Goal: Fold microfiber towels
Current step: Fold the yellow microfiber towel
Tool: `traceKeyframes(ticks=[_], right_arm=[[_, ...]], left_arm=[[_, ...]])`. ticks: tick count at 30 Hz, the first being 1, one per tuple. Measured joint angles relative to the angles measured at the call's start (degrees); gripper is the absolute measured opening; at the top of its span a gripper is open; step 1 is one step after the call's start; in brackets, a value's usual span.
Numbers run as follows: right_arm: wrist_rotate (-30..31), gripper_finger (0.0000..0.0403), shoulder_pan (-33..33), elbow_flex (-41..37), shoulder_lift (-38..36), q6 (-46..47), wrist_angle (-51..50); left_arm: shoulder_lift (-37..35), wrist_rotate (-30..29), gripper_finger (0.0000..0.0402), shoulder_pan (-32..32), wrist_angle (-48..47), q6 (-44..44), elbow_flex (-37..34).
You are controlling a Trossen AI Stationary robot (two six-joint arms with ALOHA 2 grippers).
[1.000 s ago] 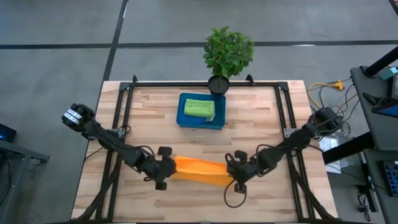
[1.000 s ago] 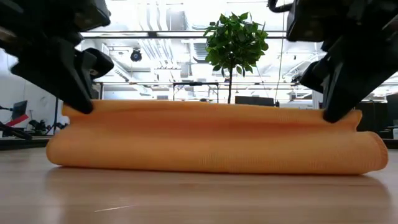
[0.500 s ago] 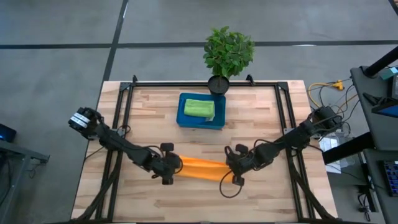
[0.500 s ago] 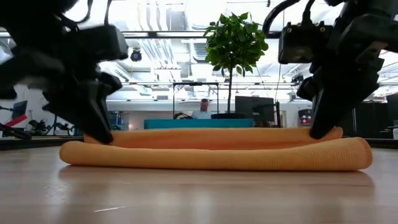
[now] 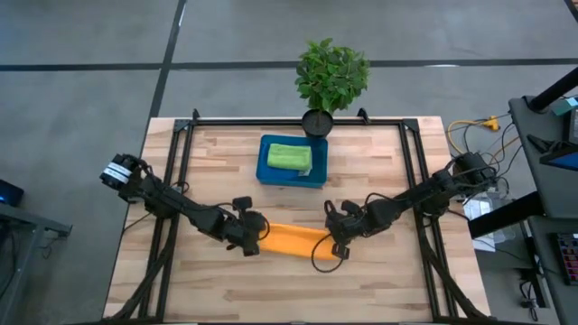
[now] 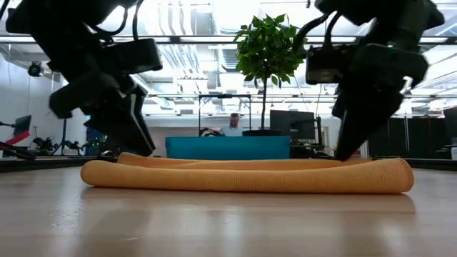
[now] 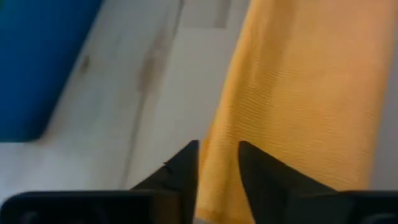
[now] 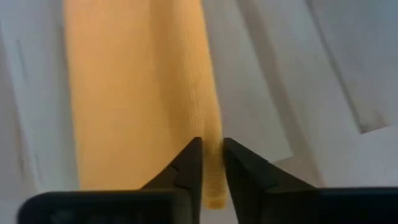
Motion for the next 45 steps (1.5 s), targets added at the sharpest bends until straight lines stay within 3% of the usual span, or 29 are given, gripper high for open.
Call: traceKeyframes(ticks=[5, 9, 12, 18, 20, 29, 39, 45], right_arm=[[0.20, 0.0106, -1.96, 0.00, -2.22, 0.17, 0.09], [0.22, 0.0128, -1.14, 0.17, -5.50, 3.13, 0.76], [0.17, 0.0124, 1.53, 0.20, -6.53, 6.23, 2.89], [0.19, 0.0046, 7.83, 0.25, -3.02, 14.80, 7.73], [0.19, 0.0019, 9.32, 0.24, -0.70, 17.79, 9.24], [0.33, 0.0009, 9.78, 0.46, 6.28, 26.60, 6.62], [1.68, 0.0009, 5.04, 0.52, 5.23, 19.84, -0.87], [1.74, 0.0009, 1.77, 0.48, 5.25, 16.46, -0.99]], left_arm=[[-2.54, -2.16, 0.0159, 1.48, -1.59, 0.10, 0.10], [-3.79, -1.36, 0.0172, 2.94, -2.51, 0.32, 0.11], [-3.72, 1.76, 0.0145, 3.84, -2.61, 3.25, 0.09], [-0.85, 8.52, 0.0014, 5.91, -1.86, 8.00, 0.21], [0.10, 8.83, 0.0013, 6.08, -2.08, 7.87, 0.08], [2.51, 14.70, 0.0001, 5.64, -2.42, 4.37, 0.09], [2.67, 18.06, 0.0000, -0.48, -1.22, -5.40, 0.66], [2.71, 18.29, 0.0000, -6.01, 7.45, -9.03, 0.66]])
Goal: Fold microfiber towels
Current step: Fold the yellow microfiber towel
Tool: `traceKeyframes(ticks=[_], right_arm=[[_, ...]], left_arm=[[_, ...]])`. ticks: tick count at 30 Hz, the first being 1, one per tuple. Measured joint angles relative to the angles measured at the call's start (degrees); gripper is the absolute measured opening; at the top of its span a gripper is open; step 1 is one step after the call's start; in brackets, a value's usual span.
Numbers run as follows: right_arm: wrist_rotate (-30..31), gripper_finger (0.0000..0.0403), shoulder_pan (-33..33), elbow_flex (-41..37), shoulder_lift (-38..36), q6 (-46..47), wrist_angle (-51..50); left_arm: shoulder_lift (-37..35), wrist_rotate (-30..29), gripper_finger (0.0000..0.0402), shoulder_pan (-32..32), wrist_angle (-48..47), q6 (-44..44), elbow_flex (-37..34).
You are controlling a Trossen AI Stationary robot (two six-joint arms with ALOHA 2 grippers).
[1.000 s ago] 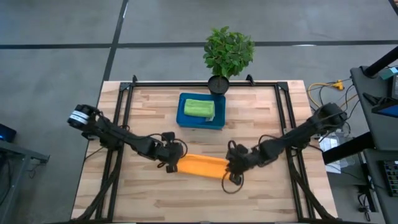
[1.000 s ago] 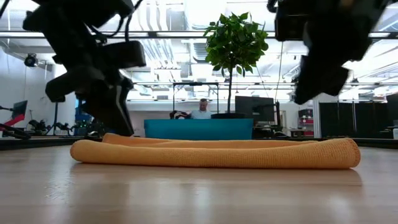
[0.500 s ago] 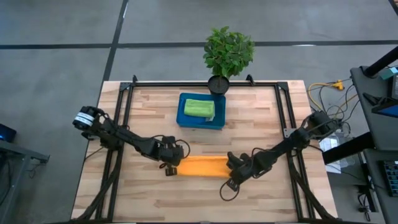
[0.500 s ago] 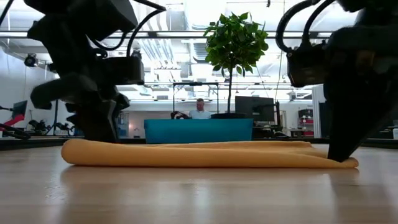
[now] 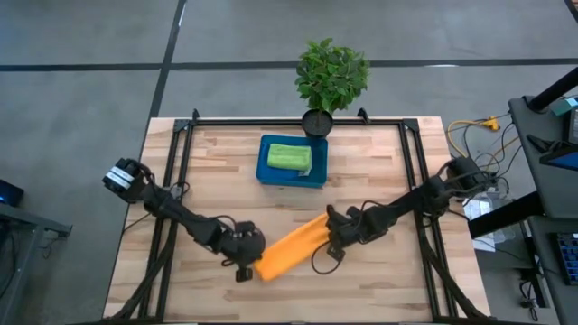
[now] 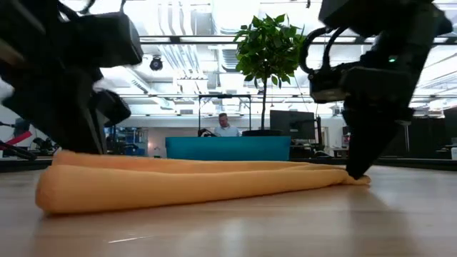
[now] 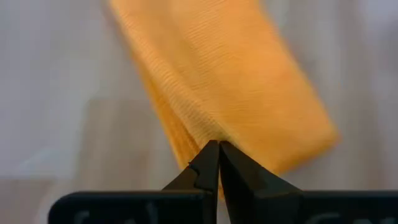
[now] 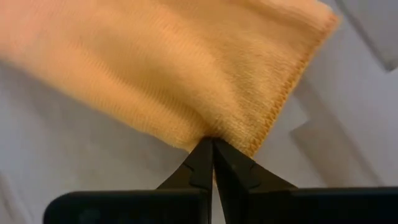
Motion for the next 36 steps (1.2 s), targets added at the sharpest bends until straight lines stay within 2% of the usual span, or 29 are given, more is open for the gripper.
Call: traceKeyframes(ticks=[4, 7, 10, 13, 17, 22, 27, 33, 36], right_arm=[[1.20, 0.0009, -1.70, -0.04, 0.04, -1.83, 0.07], [2.13, 0.0008, -2.82, -0.07, 0.09, -2.84, 0.02], [6.14, 0.0008, -2.98, -0.29, -0.55, -1.33, -0.84], [11.22, 0.0008, -1.35, -0.47, -2.92, 2.07, -1.38], [14.57, 0.0008, 2.34, -0.33, -5.65, 6.40, 2.14], [14.95, 0.0008, 5.34, -0.09, -3.87, 9.12, 15.76], [16.46, 0.0008, 4.95, -0.20, 2.07, 15.46, 25.12], [14.91, 0.0008, 4.42, -0.04, 5.97, 24.95, 21.04], [12.67, 0.0008, 4.46, 0.03, 6.00, 25.65, 18.58]], left_arm=[[0.00, -0.68, 0.0000, -2.17, 5.28, -0.06, 0.00], [0.00, -0.61, 0.0000, -2.70, 5.63, -0.10, 0.11], [-0.03, 0.08, 0.0000, -2.70, 5.59, -0.06, 0.78], [-0.69, -0.16, 0.0000, -2.73, 4.30, 0.20, 1.60], [-1.09, -0.99, 0.0000, -2.73, 4.79, 0.97, 2.50], [0.20, -0.71, 0.0000, -2.25, 5.98, 4.80, 2.70], [5.16, 1.33, 0.0000, -1.34, 5.97, 4.57, 2.60], [8.80, 1.64, 0.0000, -1.60, 7.18, -1.50, 2.95], [8.29, 0.92, 0.0000, -2.31, 7.18, -2.92, 2.84]])
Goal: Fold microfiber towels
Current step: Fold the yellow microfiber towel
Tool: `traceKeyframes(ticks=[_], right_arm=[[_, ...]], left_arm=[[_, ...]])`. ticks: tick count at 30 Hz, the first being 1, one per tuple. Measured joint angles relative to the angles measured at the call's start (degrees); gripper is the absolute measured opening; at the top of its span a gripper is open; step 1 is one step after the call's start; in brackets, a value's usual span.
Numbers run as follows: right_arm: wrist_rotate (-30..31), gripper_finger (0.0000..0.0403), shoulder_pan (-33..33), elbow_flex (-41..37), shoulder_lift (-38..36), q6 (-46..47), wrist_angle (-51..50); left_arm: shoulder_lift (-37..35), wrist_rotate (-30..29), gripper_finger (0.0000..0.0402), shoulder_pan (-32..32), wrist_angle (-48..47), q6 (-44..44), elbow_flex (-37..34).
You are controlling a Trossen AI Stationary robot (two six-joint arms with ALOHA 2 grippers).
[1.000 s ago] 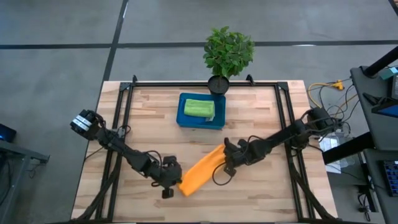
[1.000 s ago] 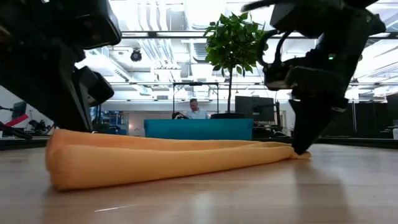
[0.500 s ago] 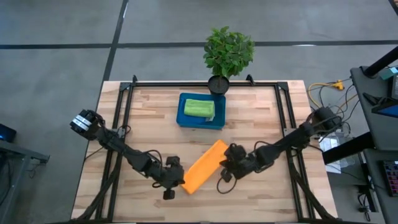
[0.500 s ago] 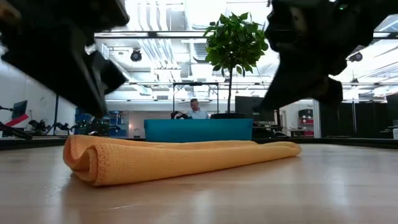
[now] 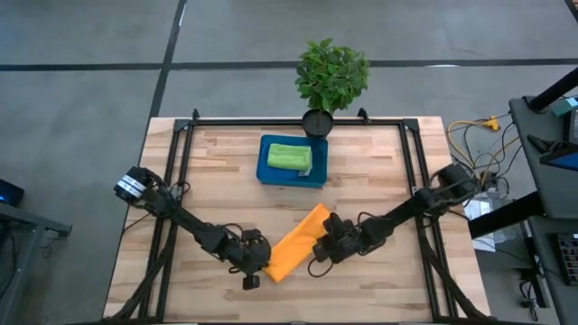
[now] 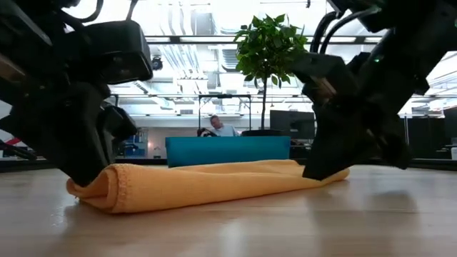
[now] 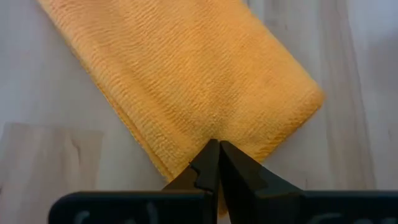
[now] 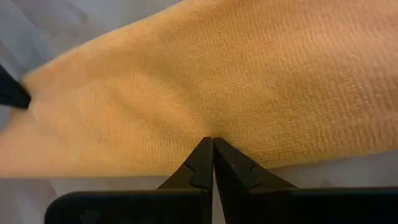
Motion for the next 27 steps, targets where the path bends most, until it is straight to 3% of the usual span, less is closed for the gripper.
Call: traceKeyframes(ticks=[6, 9, 13, 20, 27], right_arm=[[1.57, 0.0008, 1.51, 0.02, -3.68, -4.78, -0.80], [3.98, 0.0008, 2.28, 0.04, -5.41, -4.88, -0.79], [3.49, 0.0008, 2.24, 0.04, -5.63, -0.49, -4.54], [-0.21, 0.0008, 3.18, 0.02, -5.84, 18.51, -18.91], [-0.97, 0.0008, 1.46, 0.04, -5.04, 16.13, -20.30]], left_arm=[[-4.36, 1.22, 0.0000, -0.51, -0.65, 4.22, 1.10], [-6.47, -1.63, 0.0000, -0.44, -1.38, 8.97, 2.18], [-6.28, -6.27, 0.0000, 1.37, -7.35, 10.71, 2.62], [-4.98, -10.21, 0.0000, 2.64, -13.53, 7.74, 2.12], [-3.37, -8.82, 0.0000, 1.74, -13.28, 6.18, 2.44]])
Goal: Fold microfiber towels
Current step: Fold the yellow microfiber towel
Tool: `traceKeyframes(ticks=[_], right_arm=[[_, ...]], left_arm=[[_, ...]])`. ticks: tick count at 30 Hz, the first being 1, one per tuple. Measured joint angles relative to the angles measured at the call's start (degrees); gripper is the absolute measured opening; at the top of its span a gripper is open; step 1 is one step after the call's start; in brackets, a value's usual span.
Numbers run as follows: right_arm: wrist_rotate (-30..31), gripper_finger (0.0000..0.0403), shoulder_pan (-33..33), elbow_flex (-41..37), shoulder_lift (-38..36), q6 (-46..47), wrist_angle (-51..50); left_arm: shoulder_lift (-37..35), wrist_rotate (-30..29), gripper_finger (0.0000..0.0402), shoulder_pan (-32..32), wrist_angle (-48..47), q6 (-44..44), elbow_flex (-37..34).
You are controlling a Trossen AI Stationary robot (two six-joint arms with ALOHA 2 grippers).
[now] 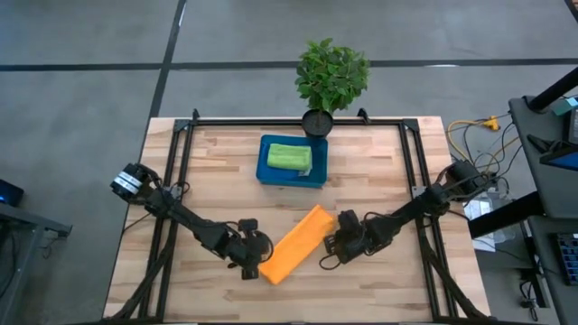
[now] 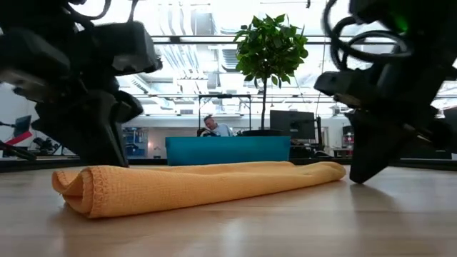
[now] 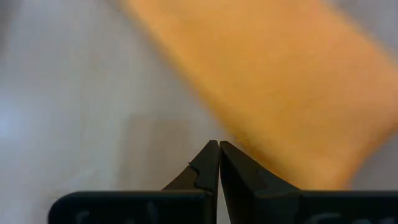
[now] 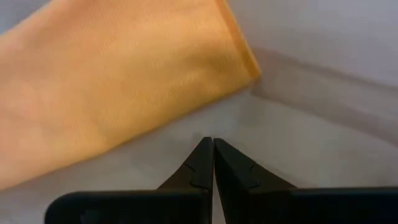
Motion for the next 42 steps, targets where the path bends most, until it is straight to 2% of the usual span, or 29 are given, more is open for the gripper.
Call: traceKeyframes(ticks=[5, 9, 14, 19, 22, 24, 27, 30, 32, 38, 42], right_arm=[[0.17, 0.0008, -3.52, 0.04, 0.03, -4.30, 0.47], [-0.19, 0.0008, -6.55, 0.01, 0.07, -9.67, 2.47], [-2.54, 0.0008, -10.16, 0.02, 0.11, -14.75, 7.30], [-3.13, 0.0008, -12.90, 0.00, 0.09, -19.77, 10.78], [-2.90, 0.0008, -13.07, -0.02, -0.91, -21.05, 8.91], [-1.00, 0.0008, -11.52, -0.01, -2.95, -21.02, 5.83], [5.25, 0.0008, -7.00, 0.00, -6.30, -20.81, 0.94], [12.67, 0.0008, -1.08, 0.00, -8.82, -21.21, 0.32], [15.05, 0.0008, 2.70, 0.02, -9.18, -21.33, 1.38], [14.83, 0.0008, 11.33, 0.02, -7.36, -31.59, 15.93], [13.55, 0.0008, 14.31, 0.02, -5.25, -33.36, 26.60]], left_arm=[[3.79, 7.45, 0.0000, -0.49, 8.10, 4.79, 0.89], [7.93, 10.94, 0.0000, -1.06, 12.70, 5.79, 3.66], [12.46, 12.45, 0.0000, -1.31, 12.77, 8.22, 9.21], [13.68, 12.62, 0.0000, -1.28, 11.26, 16.88, 12.35], [12.34, 9.84, 0.0000, -1.30, 5.55, 19.21, 13.41], [9.80, 6.27, 0.0000, -1.70, 0.15, 19.30, 13.34], [4.84, 1.04, 0.0000, -3.01, -3.83, 21.45, 12.71], [0.90, -0.73, 0.0000, -5.08, -3.80, 28.05, 12.19], [-0.23, -1.43, 0.0000, -6.13, -4.05, 31.50, 12.09], [0.40, -1.77, 0.0000, -8.23, -3.80, 43.21, 12.14], [1.32, -1.61, 0.0000, -7.90, -3.68, 52.42, 11.97]])
